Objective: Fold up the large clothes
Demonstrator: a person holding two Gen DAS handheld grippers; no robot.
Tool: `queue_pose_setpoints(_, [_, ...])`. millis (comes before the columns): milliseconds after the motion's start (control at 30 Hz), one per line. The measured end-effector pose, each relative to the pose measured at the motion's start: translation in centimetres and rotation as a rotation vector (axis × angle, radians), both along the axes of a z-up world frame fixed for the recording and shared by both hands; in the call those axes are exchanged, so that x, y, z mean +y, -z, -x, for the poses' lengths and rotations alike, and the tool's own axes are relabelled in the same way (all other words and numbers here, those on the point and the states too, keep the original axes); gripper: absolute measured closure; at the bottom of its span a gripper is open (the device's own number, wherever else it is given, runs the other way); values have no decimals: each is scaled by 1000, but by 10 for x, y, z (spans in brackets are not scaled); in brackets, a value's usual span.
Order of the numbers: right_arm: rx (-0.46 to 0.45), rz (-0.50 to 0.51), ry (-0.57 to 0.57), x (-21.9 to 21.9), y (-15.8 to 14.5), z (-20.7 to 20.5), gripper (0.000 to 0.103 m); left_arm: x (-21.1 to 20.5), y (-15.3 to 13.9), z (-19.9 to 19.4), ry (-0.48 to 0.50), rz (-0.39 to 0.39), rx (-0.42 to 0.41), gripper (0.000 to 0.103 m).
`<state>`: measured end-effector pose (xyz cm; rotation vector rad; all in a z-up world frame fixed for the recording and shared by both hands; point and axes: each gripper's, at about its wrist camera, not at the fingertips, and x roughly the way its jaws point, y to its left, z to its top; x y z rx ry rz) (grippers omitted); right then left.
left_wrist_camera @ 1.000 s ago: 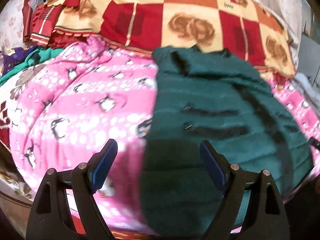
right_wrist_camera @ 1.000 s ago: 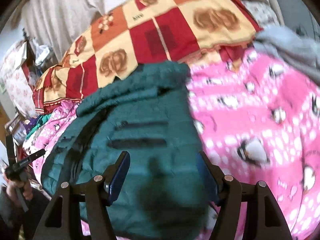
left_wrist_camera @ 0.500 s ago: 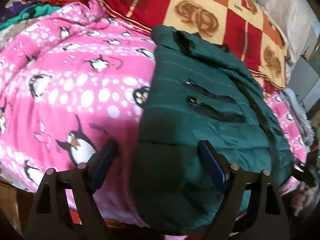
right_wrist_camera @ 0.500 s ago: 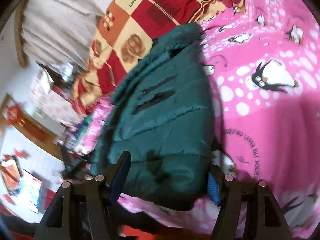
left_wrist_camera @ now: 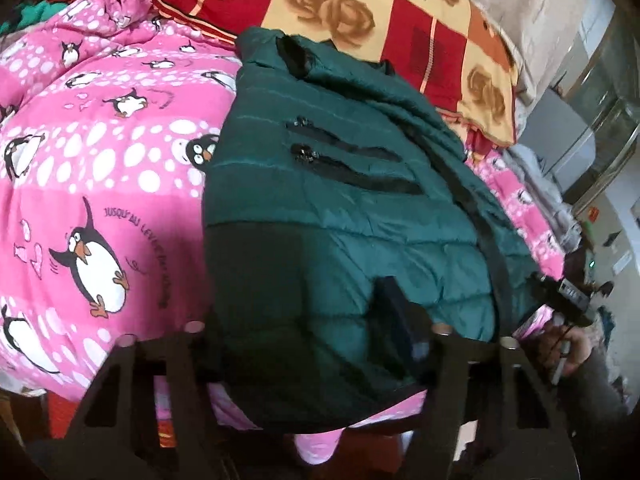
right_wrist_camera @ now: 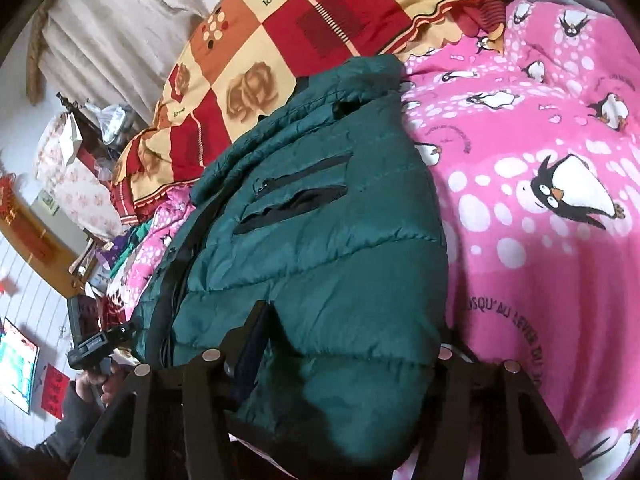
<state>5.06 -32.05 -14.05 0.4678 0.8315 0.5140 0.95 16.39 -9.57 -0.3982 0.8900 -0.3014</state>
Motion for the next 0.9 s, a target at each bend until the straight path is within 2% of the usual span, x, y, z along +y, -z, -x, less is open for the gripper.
queue_pose_setpoints(33, [1,-1,-2,1,0,0,48,3,-1,0,-8,14,-6,53])
queue_pose_setpoints(167, [1,-2,-5,-2,0,-1,48,14,-6,-1,-69,52,-51,53])
queue_pose_setpoints(267, [-2,8,-5,-4,0,0,48,21,1,-8,-112,119,-32,53])
queue_pose_setpoints(333, [-4,10,-7,-5,0,1,48,19,8,-13,-89,173,4,43])
queue_pose_setpoints(433, [-4,11,-8,-4,0,1,47,8,10,-13,-34,165,40,30])
queue_pose_setpoints(567, [-7,17,-9,-4,-1,1,47,8,12,-8,-14,192,68,29])
queue_pose_setpoints(700, [-8,19,-9,-4,-1,1,47,26,3,-10,-96,201,16,30])
queue_pose_setpoints(767, [-10,23,-11,-4,-1,1,47,21,6,-13,-63,217,40,39])
queue_pose_setpoints(833, [-11,23,-12,-3,-1,1,47,9,5,-11,-27,142,41,44])
queue_pose_setpoints(900, [-14,31,-11,-1,-1,2,48,4,1,-7,-8,116,24,55])
